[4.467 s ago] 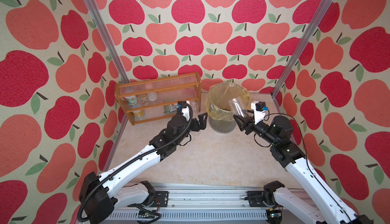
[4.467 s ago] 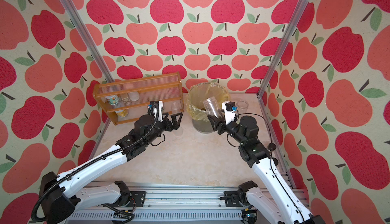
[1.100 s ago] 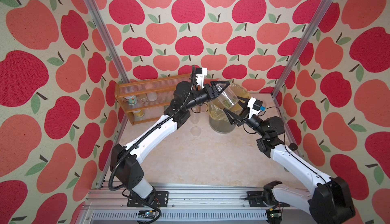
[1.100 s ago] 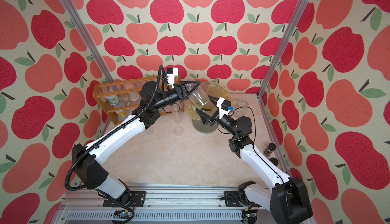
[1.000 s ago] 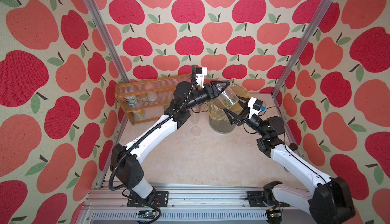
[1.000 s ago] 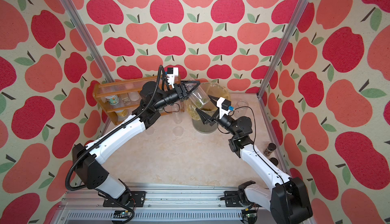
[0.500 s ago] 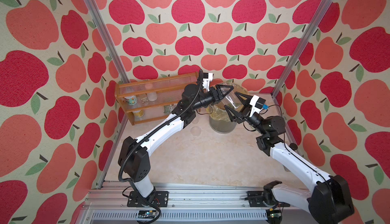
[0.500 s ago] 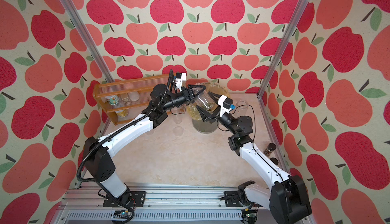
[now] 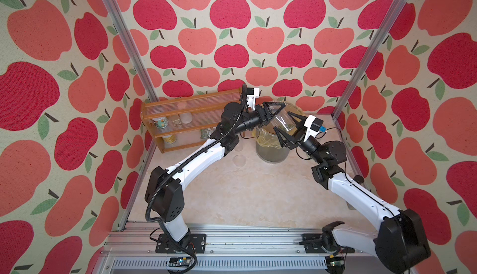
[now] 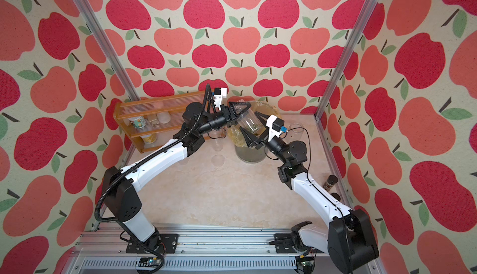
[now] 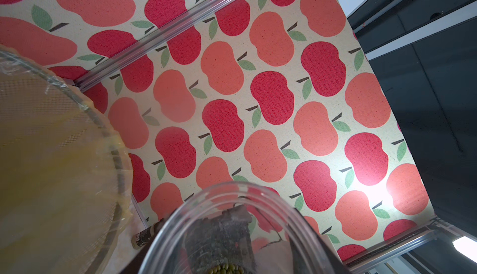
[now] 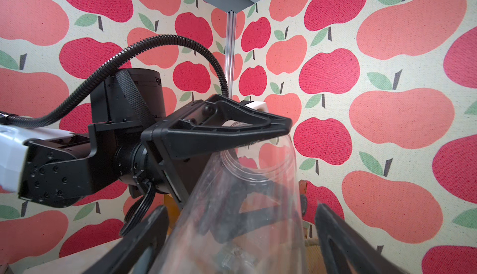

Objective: Empty moldy mung beans from jars
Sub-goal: Pour the moldy mung beans from the jar into the trash bin.

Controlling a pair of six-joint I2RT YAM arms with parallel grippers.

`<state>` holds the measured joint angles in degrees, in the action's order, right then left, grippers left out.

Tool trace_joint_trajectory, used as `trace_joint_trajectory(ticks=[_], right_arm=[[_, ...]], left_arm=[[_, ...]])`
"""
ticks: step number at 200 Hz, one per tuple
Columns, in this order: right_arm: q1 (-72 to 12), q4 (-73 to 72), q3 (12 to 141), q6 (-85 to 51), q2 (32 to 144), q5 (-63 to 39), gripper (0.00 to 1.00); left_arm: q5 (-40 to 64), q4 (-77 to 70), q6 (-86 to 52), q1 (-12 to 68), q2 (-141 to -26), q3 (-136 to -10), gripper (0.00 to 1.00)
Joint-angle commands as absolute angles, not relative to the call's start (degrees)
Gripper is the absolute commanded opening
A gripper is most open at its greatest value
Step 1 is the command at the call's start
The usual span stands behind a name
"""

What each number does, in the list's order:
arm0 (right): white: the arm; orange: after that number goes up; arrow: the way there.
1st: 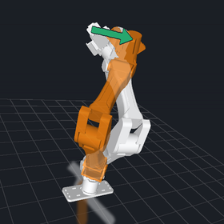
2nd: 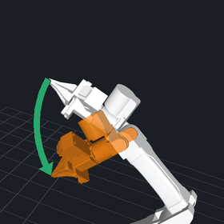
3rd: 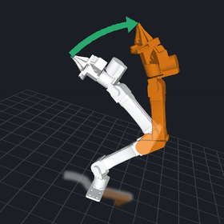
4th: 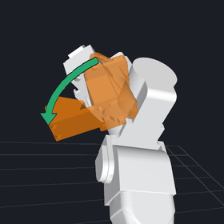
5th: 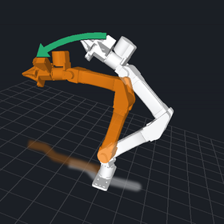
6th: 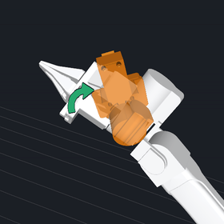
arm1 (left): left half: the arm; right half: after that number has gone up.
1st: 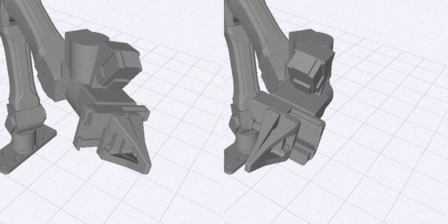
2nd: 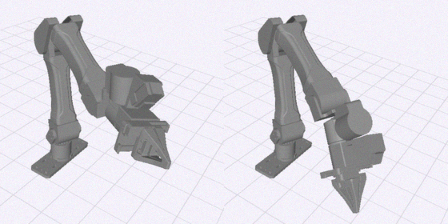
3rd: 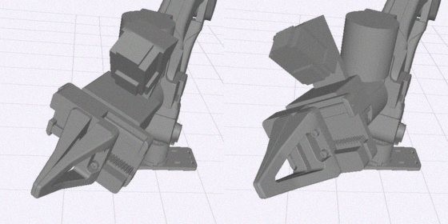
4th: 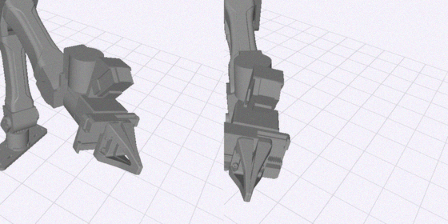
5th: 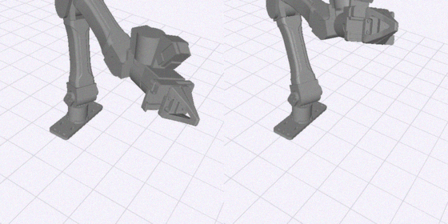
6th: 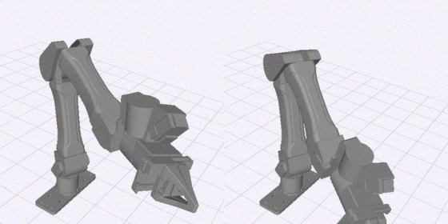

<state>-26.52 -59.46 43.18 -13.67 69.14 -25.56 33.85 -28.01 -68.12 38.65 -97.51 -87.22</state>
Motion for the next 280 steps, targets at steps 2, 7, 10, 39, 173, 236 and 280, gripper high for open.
trace_joint_trajectory(ticks=[2, 7, 10, 39, 173, 236, 280], right_arm=[[-26.8, -63.8, 45.1, -17.0, 69.3, -25.6, 0.90], [-26.7, -64.0, 45.2, -17.2, 69.3, -25.6, 0.89], [-26.8, -64.1, 45.3, -17.3, 69.4, -25.6, 0.89], [-26.8, -63.9, 45.8, -17.3, 69.6, -25.8, 0.87], [-26.8, -64.0, 47.8, -20.5, 73.2, -25.2, 0.61], [-25.2, -64.9, 45.3, -24.7, 71.1, -20.9, 0.55], [-24.7, -58.0, 44.0, -22.8, 65.9, -18.1, 0.52]], left_arm=[[35.3, -32.2, -69.5, 38.3, -95.6, -86.8, 0.34], [35.3, -32.1, -69.6, 38.3, -95.7, -86.7, 0.34], [35.4, -32.1, -69.6, 38.4, -95.7, -86.7, 0.34], [35.9, -32.6, -70.7, 38.5, -96.2, -86.7, 0.34], [37.8, -31.9, -71.4, 38.9, -98.7, -89.2, 0.36], [39.8, -24.0, -69.6, 38.2, -101.4, -95.1, 0.57], [39.4, -19.3, -66.0, 38.1, -102.9, -98.2, 0.83]])
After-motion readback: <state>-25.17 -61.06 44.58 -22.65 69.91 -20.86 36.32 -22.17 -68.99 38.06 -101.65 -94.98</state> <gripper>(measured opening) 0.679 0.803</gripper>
